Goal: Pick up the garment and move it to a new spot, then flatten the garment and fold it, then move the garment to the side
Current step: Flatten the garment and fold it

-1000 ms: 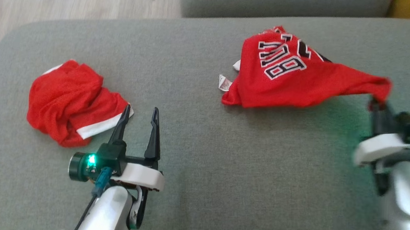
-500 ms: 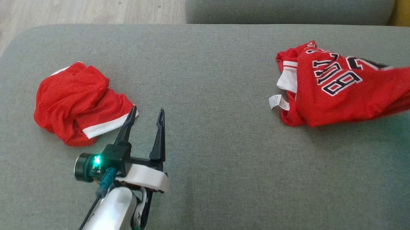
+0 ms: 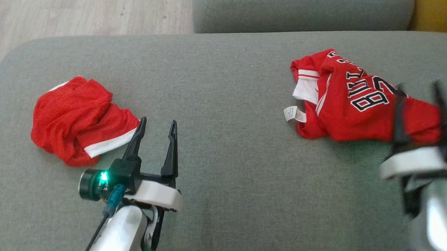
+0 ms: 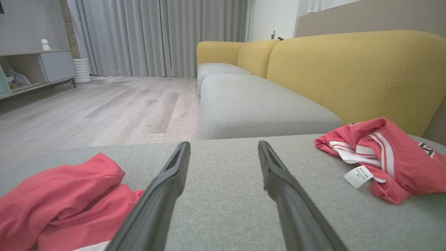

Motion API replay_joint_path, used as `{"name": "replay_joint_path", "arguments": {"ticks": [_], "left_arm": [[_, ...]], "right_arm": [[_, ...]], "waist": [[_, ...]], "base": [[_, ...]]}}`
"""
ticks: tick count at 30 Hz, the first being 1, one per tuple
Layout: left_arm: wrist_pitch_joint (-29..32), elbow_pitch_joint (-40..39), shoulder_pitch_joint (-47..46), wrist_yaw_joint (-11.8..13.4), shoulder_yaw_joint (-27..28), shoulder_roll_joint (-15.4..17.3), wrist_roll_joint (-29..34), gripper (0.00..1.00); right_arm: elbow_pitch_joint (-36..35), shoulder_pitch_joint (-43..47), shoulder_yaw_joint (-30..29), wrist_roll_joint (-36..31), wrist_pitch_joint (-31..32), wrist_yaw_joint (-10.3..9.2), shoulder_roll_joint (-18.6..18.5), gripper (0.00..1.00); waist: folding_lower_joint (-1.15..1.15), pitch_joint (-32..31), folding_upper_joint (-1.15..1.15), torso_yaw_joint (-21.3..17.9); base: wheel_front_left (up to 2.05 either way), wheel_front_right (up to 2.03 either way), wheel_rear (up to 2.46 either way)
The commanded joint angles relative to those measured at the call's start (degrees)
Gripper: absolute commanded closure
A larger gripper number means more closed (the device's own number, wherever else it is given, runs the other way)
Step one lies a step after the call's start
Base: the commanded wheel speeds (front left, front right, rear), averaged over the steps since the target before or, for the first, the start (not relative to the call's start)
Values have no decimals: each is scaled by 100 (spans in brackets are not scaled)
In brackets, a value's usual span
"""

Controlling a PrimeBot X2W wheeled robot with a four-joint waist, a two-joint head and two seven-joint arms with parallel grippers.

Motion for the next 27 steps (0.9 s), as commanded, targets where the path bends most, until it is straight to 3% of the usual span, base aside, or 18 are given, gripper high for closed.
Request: {"name": "replay_joint_path", "arguments": {"ticks": [1, 7, 12, 25, 26, 27], "left_arm": [[-54, -170, -53, -24, 230, 9, 64, 0], [-55, -201, -15, -44, 264, 7, 81, 0], [-55, -213, -127, -64, 245, 6, 100, 0], [-55, -160, -407, -7, 51, 4, 15, 0], [-55, -155, -412, -2, 52, 4, 14, 0], [-55, -149, -416, 0, 55, 3, 14, 0]], "right_arm": [[-349, 229, 273, 74, -84, -4, 142, 0], [-667, 1021, 917, 425, -129, -4, 407, 0], [-491, 970, 1116, 549, -137, -4, 411, 0], [1119, -68, 680, -326, 15, -4, 413, 0], [1226, -125, 625, -352, 4, -4, 413, 31], [1301, -179, 579, -343, -18, -4, 413, 97]], "waist": [[1, -16, 0, -20], [1, 41, 0, -57], [1, 242, 0, -14], [1, 723, 0, 281], [1, 728, 0, 285], [1, 729, 0, 287]], "base": [[0, 0, 0], [0, 0, 0], [0, 0, 0], [0, 0, 0], [0, 0, 0], [0, 0, 0]]}}
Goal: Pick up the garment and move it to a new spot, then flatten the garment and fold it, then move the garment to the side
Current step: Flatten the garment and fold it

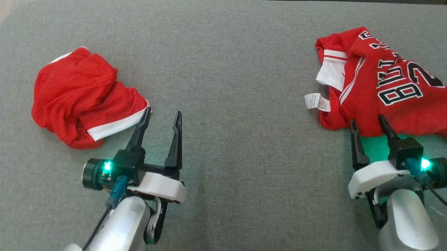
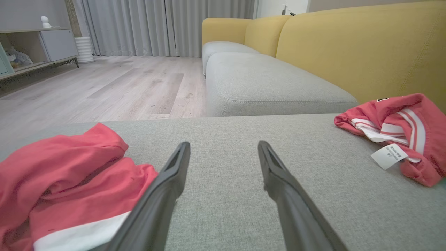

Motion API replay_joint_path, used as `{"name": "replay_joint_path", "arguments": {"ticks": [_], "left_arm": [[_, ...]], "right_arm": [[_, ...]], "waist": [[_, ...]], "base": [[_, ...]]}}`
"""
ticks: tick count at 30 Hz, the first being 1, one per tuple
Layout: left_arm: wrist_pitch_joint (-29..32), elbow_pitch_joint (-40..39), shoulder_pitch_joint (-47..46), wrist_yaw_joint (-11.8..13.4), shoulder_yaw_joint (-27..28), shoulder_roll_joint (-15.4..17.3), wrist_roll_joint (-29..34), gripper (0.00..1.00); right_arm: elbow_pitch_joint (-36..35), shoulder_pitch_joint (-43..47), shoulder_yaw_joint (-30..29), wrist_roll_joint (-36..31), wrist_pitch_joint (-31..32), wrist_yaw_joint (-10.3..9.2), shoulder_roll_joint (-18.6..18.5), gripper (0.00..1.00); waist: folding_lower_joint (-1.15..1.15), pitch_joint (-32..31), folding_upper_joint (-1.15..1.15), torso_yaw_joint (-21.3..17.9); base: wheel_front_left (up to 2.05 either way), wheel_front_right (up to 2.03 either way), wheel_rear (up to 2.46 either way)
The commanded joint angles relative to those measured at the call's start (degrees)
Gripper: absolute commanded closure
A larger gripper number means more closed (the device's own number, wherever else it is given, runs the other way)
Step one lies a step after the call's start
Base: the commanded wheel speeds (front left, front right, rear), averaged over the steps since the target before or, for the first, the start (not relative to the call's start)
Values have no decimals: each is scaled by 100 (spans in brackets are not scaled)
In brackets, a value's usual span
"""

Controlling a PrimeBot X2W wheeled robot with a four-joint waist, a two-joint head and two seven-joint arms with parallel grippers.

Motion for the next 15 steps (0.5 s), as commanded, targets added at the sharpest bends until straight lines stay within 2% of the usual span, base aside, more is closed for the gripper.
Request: {"name": "replay_joint_path", "arguments": {"ticks": [1, 6, 15], "left_arm": [[-55, -144, -207, 39, 148, 13, -16, 0], [-55, -81, -178, 41, 211, 13, 1, 0], [-55, -28, 8, 1, 272, 13, -8, 0]], "right_arm": [[-124, -183, 106, 11, -85, -4, -19, 100], [-325, -262, 289, 311, -175, -4, -19, 100], [-1500, 0, 1374, 1207, -181, -4, -18, 100]], "waist": [[-1, -9, 0, -4], [-1, -198, 0, -113], [-1, -680, 0, -211]], "base": [[0, 0, 0], [0, 0, 0], [0, 0, 0]]}}
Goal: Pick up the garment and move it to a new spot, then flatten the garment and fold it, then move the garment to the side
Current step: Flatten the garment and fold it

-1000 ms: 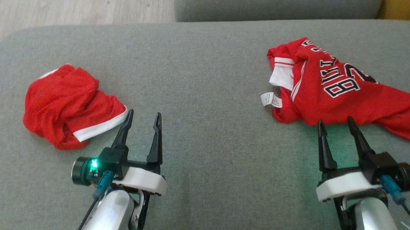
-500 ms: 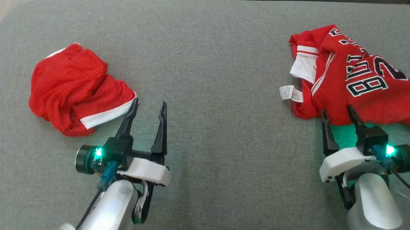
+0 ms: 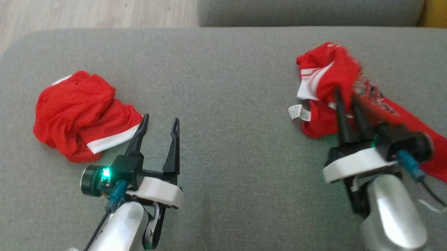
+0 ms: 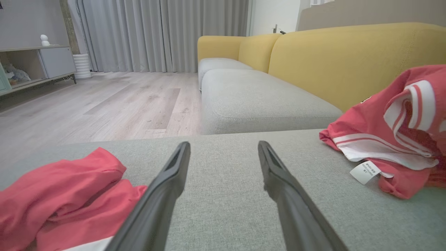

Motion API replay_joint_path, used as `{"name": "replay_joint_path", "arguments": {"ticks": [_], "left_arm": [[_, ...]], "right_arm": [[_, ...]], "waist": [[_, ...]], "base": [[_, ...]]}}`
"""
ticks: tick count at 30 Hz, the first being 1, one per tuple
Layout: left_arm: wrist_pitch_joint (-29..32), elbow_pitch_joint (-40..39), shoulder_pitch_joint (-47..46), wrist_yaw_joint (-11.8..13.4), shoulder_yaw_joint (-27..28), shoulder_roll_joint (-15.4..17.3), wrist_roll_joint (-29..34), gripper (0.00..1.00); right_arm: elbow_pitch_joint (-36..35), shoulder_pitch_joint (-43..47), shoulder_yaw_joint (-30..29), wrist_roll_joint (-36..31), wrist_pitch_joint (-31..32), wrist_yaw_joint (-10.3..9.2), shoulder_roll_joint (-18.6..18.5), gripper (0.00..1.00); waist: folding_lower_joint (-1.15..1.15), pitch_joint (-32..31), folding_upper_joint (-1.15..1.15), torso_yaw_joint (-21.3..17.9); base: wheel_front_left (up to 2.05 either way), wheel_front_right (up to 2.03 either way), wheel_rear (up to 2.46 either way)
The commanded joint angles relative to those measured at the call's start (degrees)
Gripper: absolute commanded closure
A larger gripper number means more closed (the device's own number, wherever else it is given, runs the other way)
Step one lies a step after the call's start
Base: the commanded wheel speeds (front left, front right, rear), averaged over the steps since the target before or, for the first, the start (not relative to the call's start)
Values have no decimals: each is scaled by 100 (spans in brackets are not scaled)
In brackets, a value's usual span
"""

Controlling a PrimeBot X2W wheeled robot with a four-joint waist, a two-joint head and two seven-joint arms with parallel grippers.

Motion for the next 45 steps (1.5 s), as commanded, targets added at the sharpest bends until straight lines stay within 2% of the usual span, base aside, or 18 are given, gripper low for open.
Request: {"name": "replay_joint_path", "arguments": {"ticks": [1, 11, 15, 19, 23, 27, 32, 33, 34, 37, 40, 45], "left_arm": [[-56, -147, -58, 5, 234, 15, -8, 0], [-56, -128, 138, -44, 329, 33, 11, 0], [-56, -142, 150, -57, 339, 49, 42, 0], [-56, -177, 103, -56, 336, 48, 70, 0], [-56, -204, 9, -59, 306, 43, 87, 0], [-56, -188, -134, -74, 224, 34, 83, 0], [-56, -172, -296, -56, 70, 22, 42, 0], [-56, -171, -320, -47, 42, 21, 29, 0], [-56, -173, -342, -36, 17, 20, 16, 0], [-56, -175, -386, 6, -39, 17, -31, 0], [-56, -150, -404, 52, -22, 17, -54, 0], [-56, -119, -386, 70, 93, 25, -37, 0]], "right_arm": [[-346, 8, 400, 115, -73, -4, -7, 100], [-1200, 407, 2667, 1257, 761, -4, -7, 100], [-1432, 485, 3285, 1744, 1228, -4, -46, 100], [-1530, 383, 3330, 1943, 1440, -4, -233, 100], [-1342, 65, 3016, 1898, 1634, -4, -498, 100], [-842, -434, 2719, 1834, 1812, -4, -762, 100], [160, -1006, 2433, 1950, 1916, -4, -1027, 100], [379, -1121, 2388, 1886, 1895, -4, -1083, 62], [590, -1231, 2394, 1774, 1867, -4, -1139, 0], [1074, -1464, 2416, 1574, 1660, -4, -1133, 0], [1410, -1579, 2276, 1486, 1370, -4, -972, 0], [1691, -1517, 1808, 1121, 741, -4, -686, 0]], "waist": [[0, -143, 0, -6], [0, -388, 0, 93], [0, -364, 0, 164], [0, -245, 0, 229], [0, -10, 0, 331], [0, 250, 0, 456], [0, 494, 0, 632], [0, 530, 0, 657], [0, 564, 0, 677], [0, 617, 0, 682], [0, 607, 0, 580], [0, 457, 0, 315]], "base": [[0, 0, 0], [0, 0, 0], [0, 0, 0], [0, 0, 0], [0, 0, 0], [0, 0, 0], [0, 0, 0], [0, 0, 0], [0, 0, 0], [0, 0, 0], [0, 0, 0], [0, 0, 0]]}}
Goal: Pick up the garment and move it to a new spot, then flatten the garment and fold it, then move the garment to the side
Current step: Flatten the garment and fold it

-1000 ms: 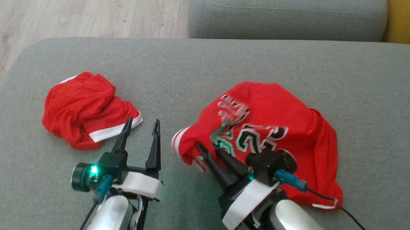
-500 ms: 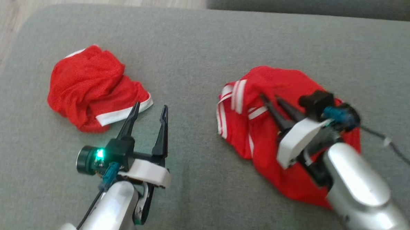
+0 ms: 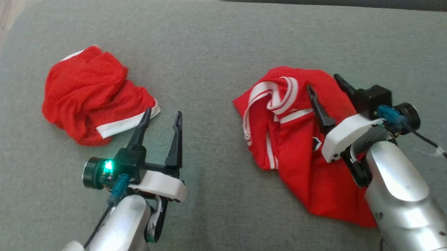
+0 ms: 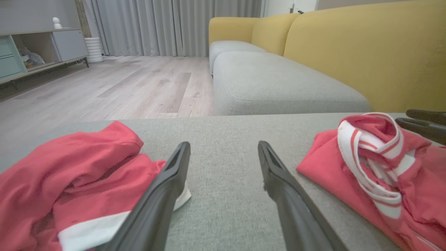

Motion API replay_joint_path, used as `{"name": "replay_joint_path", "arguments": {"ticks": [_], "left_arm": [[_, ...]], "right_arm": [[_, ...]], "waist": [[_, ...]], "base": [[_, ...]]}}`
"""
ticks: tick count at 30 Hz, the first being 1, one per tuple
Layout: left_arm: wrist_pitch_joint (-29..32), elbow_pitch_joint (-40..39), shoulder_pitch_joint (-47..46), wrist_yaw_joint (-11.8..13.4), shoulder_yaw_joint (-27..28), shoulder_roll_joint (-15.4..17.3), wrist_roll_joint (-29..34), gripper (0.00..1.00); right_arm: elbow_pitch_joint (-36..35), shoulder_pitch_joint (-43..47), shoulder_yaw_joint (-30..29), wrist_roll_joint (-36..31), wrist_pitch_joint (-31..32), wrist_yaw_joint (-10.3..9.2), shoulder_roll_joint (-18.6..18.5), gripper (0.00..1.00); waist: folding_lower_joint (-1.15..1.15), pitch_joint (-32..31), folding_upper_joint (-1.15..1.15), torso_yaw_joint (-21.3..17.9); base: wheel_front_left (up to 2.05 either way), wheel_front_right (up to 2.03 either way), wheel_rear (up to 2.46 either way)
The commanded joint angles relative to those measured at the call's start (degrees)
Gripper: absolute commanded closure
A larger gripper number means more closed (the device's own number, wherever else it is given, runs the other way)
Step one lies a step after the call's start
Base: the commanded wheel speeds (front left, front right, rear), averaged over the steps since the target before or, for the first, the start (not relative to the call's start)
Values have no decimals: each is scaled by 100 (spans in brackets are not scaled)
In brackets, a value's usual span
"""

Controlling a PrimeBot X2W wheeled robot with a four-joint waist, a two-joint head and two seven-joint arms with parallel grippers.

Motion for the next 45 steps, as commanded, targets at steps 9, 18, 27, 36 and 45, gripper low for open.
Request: {"name": "replay_joint_path", "arguments": {"ticks": [9, 18, 27, 36, 45], "left_arm": [[-56, -310, -19, 13, 516, 99, 34, 0], [-56, -360, 213, -23, 616, 81, 47, 0], [-56, -362, 142, -82, 590, 57, 87, 0], [-56, -302, 24, -103, 513, 38, 98, 0], [-56, -252, -11, -85, 521, 29, 95, 0]], "right_arm": [[-770, 882, -1142, -485, -927, -4, 616, 0], [-1995, 2360, -2249, -585, -992, -4, 793, 0], [-2205, 2692, -2415, -425, -714, -4, 809, 0], [-1289, 2385, -2125, -131, 229, -4, 809, 0], [-818, 1911, -2445, -456, 266, -4, 633, 100]], "waist": [[-1, -466, 0, -684], [-1, -708, 0, -935], [-1, -566, 0, -905], [-1, -324, 0, -670], [-1, -314, 0, -542]], "base": [[0, 0, 0], [0, 0, 0], [0, 0, 0], [0, 0, 0], [0, 0, 0]]}}
